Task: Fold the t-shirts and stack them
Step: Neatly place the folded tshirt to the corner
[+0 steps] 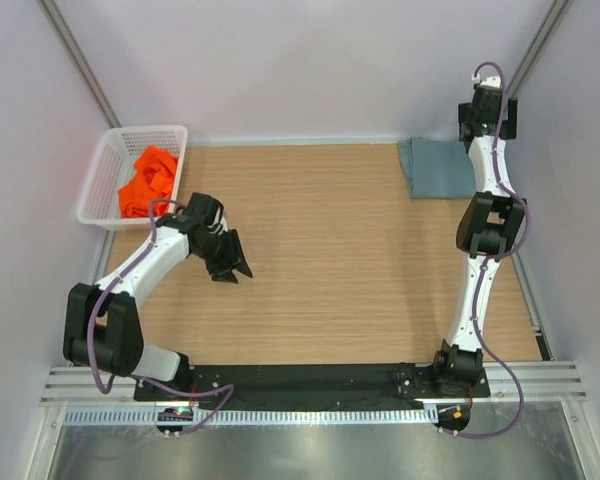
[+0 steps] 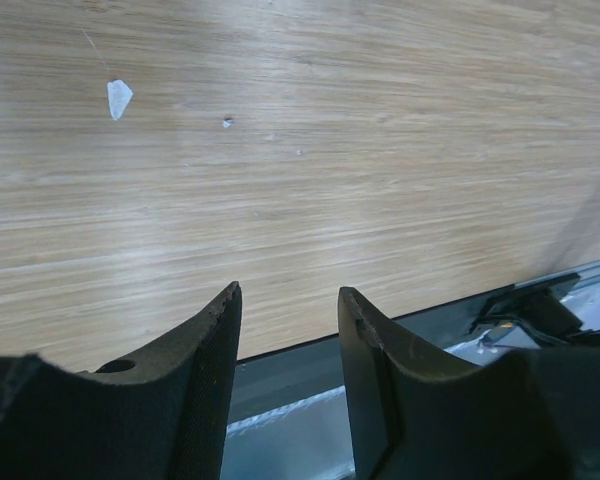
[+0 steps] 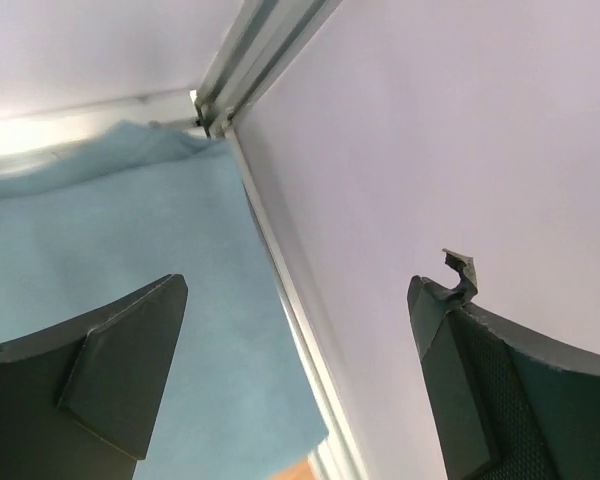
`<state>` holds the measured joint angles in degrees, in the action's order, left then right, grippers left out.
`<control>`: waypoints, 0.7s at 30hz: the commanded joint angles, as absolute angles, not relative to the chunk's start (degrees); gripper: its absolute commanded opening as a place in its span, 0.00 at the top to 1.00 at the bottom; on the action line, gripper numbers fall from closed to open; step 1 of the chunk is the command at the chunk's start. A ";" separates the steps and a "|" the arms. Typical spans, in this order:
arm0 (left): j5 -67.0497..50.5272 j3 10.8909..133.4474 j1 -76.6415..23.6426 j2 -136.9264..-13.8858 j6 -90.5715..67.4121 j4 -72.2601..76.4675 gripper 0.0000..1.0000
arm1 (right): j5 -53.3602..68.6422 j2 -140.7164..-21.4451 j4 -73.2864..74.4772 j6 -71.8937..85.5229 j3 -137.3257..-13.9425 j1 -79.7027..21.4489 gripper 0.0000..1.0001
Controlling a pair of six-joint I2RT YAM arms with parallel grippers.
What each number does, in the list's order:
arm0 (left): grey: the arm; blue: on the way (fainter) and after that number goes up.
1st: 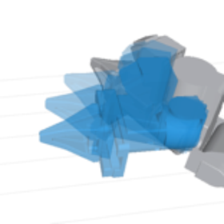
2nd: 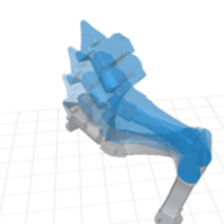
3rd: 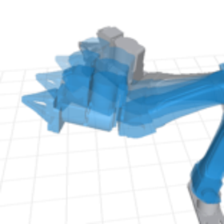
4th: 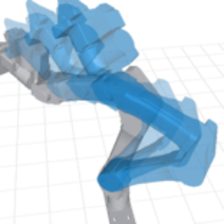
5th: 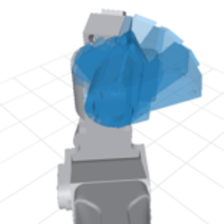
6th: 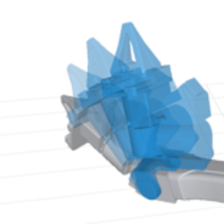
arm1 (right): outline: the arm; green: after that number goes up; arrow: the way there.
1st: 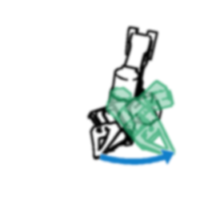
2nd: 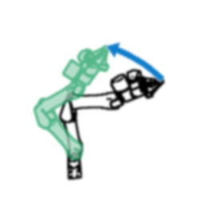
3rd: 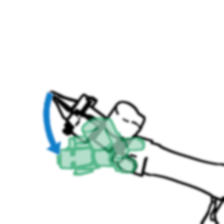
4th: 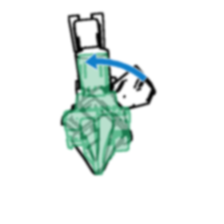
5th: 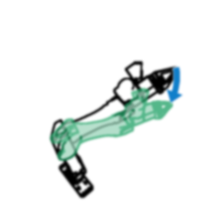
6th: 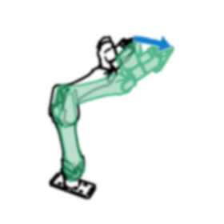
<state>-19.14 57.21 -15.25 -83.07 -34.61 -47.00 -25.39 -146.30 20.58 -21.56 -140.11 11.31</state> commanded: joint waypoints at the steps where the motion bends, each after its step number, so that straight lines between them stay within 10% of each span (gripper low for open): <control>1: -21.35 59.24 -15.47 -78.76 -39.10 -44.65 0.55 | -28.48 -132.47 22.23 -12.06 -136.18 6.00 0.00; 12: -25.83 53.19 -15.47 -69.00 -49.47 -38.77 0.49 | -3.49 -107.00 25.32 17.11 -102.95 -17.04 0.00; 21: -26.90 38.68 -15.73 -60.12 -53.70 -32.17 0.30 | 15.82 -82.90 -3.50 45.24 -47.79 -22.85 0.00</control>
<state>-25.67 41.93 -15.46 -63.00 -50.89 -36.03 8.86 -90.28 9.47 32.21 -58.81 -23.94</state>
